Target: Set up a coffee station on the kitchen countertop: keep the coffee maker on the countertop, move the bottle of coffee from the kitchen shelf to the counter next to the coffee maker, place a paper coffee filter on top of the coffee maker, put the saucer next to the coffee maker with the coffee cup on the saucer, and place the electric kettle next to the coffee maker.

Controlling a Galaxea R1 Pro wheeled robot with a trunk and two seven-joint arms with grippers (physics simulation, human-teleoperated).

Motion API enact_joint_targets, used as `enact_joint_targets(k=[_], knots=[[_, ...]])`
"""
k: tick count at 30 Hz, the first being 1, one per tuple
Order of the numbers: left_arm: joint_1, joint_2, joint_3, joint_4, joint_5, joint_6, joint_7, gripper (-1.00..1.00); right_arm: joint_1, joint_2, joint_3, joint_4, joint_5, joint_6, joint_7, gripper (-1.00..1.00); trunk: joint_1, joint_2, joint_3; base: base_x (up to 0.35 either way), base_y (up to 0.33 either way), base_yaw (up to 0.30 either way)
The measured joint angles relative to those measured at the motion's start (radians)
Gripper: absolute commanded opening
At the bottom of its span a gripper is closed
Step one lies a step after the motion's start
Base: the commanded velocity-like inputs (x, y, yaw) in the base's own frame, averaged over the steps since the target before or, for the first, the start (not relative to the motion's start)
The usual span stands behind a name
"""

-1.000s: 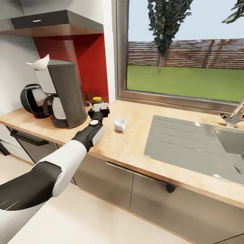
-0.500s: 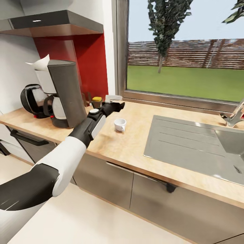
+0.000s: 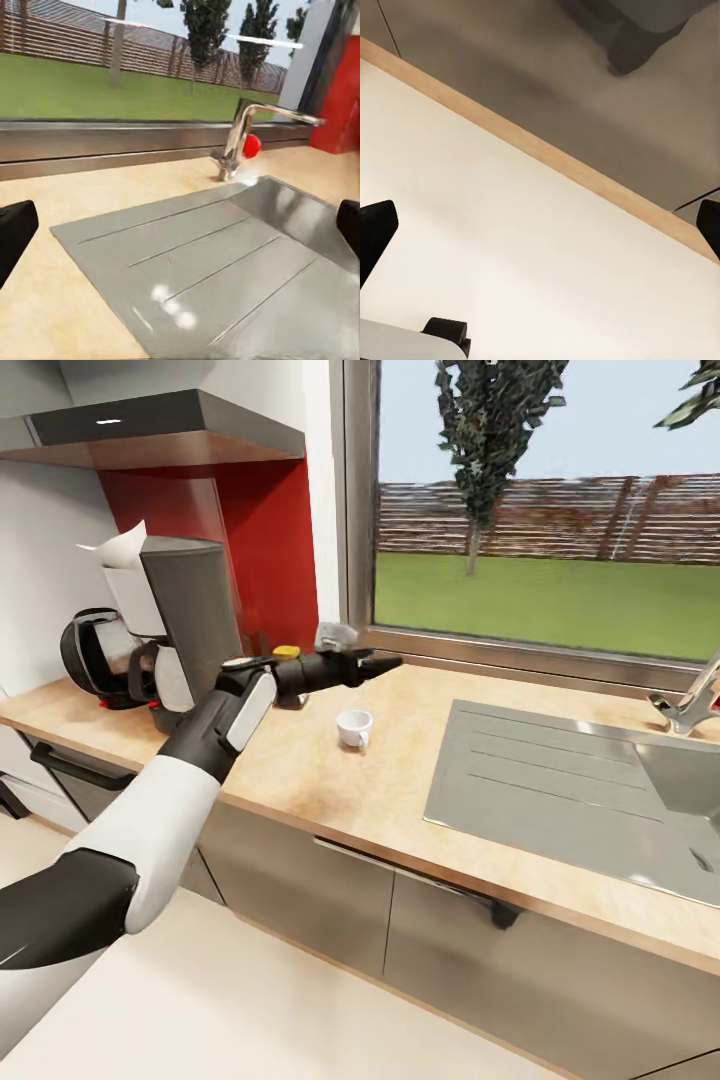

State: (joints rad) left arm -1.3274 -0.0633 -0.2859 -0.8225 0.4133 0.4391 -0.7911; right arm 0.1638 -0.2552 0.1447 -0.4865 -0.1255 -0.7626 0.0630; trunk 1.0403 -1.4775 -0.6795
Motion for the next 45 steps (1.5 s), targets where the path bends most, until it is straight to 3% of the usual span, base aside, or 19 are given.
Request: enact_joint_targets(k=[1, 2, 3, 6, 15, 29, 31, 45], knots=[[0.001, 0.006, 0.0, 0.002, 0.005, 0.002, -0.045, 1.0, 0.0, 0.0, 0.0, 0.0, 0.0, 0.0, 0.0, 1.0, 0.0, 0.0, 0.0, 0.0, 0.0, 0.0], [0.016, 0.021, 0.0, 0.017, 0.016, 0.005, -0.206, 1.0, 0.0, 0.0, 0.0, 0.0, 0.0, 0.0, 0.0, 1.0, 0.0, 0.0, 0.0, 0.0, 0.0, 0.0], [0.026, 0.025, 0.0, 0.029, 0.019, 0.005, -0.274, 1.0, 0.0, 0.0, 0.0, 0.0, 0.0, 0.0, 0.0, 1.0, 0.0, 0.0, 0.0, -0.012, 0.0, 0.0], [0.059, 0.03, 0.0, 0.053, 0.022, 0.003, -0.368, 1.0, 0.0, 0.0, 0.0, 0.0, 0.0, 0.0, 0.0, 1.0, 0.0, 0.0, 0.0, -0.164, 0.0, 0.0], [0.105, 0.032, -0.001, 0.064, 0.023, 0.0, -0.413, 1.0, 0.0, 0.0, 0.0, -0.001, 0.0, 0.0, 0.0, 1.0, 0.0, 0.0, 0.0, -0.169, 0.0, 0.0], [0.112, 0.032, -0.001, 0.067, 0.023, 0.0, -0.425, 1.0, 0.001, 0.0, 0.002, -0.007, 0.0, 0.002, 0.001, 1.0, 0.0, 0.0, 0.0, -0.031, 0.0, 0.0], [0.125, 0.032, -0.001, 0.07, 0.024, 0.0, -0.465, 1.0, 0.002, 0.0, 0.002, -0.006, 0.0, 0.0, 0.001, 1.0, 0.0, 0.0, 0.0, -0.324, 0.0, 0.0], [0.149, 0.032, -0.001, 0.07, 0.022, -0.001, -0.466, 1.0, 0.001, -0.001, 0.002, -0.006, 0.0, 0.0, 0.001, 1.0, 0.0, 0.0, 0.0, -0.187, 0.0, 0.0]])
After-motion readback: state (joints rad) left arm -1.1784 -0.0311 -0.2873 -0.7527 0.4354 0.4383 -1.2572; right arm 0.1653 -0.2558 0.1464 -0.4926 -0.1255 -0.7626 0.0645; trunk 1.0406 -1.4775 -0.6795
